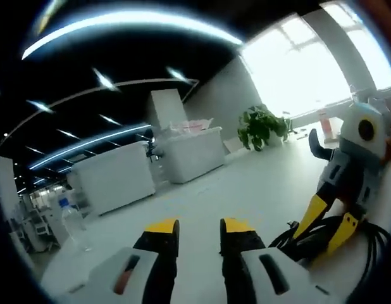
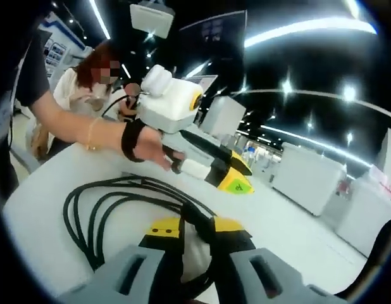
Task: Coil the Type-C to USB data cable on the desktop and secure it with Velcro straps.
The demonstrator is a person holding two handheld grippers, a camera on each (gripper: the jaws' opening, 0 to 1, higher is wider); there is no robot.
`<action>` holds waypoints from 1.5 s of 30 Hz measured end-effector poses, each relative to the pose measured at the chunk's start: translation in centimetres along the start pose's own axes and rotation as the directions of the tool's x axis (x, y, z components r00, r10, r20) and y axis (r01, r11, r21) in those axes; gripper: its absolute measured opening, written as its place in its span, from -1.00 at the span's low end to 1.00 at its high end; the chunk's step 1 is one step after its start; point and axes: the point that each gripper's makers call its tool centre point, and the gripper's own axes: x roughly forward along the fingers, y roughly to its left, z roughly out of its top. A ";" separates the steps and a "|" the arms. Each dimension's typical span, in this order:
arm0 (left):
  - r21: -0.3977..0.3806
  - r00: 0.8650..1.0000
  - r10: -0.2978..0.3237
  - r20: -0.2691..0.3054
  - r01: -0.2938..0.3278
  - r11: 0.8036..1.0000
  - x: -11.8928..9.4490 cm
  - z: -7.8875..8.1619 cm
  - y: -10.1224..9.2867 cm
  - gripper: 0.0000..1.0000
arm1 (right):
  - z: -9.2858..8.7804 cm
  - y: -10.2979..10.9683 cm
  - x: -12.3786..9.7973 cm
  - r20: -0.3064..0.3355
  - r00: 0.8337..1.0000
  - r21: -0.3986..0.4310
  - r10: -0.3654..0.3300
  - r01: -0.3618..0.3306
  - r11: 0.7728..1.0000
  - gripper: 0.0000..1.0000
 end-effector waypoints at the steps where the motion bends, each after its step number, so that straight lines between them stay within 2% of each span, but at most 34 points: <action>1: -0.015 1.000 0.011 -0.008 -0.011 1.000 0.0 -0.2 0.2 -0.45 | 0.0 -0.1 0.1 0.003 1.000 -0.001 -0.002 0.002 1.000 -0.73; 5: -0.061 0.999 0.031 -0.023 -0.032 0.998 -0.2 -0.5 0.6 -0.34 | 0.3 0.1 0.2 0.019 1.000 -0.021 0.002 -0.002 1.000 -0.86; 8: -0.062 0.998 0.057 -0.042 -0.059 0.996 -0.3 -0.9 1.1 -0.29 | 0.9 -0.2 0.2 0.035 0.999 -0.041 -0.009 0.010 0.999 -0.94; 11: -0.047 0.995 0.078 -0.055 -0.081 0.996 -0.4 -1.1 1.3 -0.29 | 1.3 -0.5 0.1 0.054 0.998 -0.024 -0.014 0.015 1.000 -0.95; 14: -0.019 0.996 0.063 -0.061 -0.064 0.998 -0.4 -1.1 0.6 -0.27 | 1.4 -0.7 0.1 0.058 0.998 -0.025 -0.022 0.023 0.999 -0.95; 18: 0.054 0.996 0.070 -0.056 -0.067 0.996 -0.4 -0.7 0.2 -0.26 | 1.5 -1.4 0.3 0.053 0.998 -0.015 -0.039 0.040 0.999 -0.95; 27: 0.105 0.993 0.057 -0.102 -0.046 0.993 -0.2 -1.8 -0.4 -0.26 | 0.7 -3.6 1.3 0.011 0.996 0.111 -0.090 0.088 0.990 -0.95; 30: 0.128 0.992 0.049 -0.120 -0.034 0.991 -0.1 -2.2 -0.7 -0.26 | -0.6 -4.5 1.8 -0.055 0.991 0.166 -0.121 0.128 0.978 -0.95; 33: 0.156 0.988 0.044 -0.146 -0.021 0.988 0.0 -2.8 -1.1 -0.27 | -1.5 -5.2 2.2 -0.092 0.988 0.222 -0.127 0.145 0.964 -0.94; 36: 0.163 0.987 0.039 -0.153 -0.014 0.987 -0.1 -2.8 -1.3 -0.38 | -2.2 -5.8 2.5 -0.126 0.982 0.263 -0.139 0.168 0.950 -0.92; 37: 0.160 0.987 0.034 -0.157 -0.008 0.987 -0.1 -2.8 -1.4 -0.38 | -2.6 -6.4 2.5 -0.149 0.974 0.269 -0.170 0.205 0.941 -0.90; 40: 0.156 0.986 0.025 -0.166 0.001 0.988 -0.1 -3.0 -1.6 -0.39 | -3.2 -6.9 2.6 -0.171 0.968 0.328 -0.183 0.231 0.916 -0.90; 45: 0.139 0.984 -0.016 -0.180 0.042 0.989 0.0 -3.4 -2.4 -0.65 | -4.0 -7.7 2.9 -0.212 0.962 0.399 -0.172 0.246 0.883 -0.92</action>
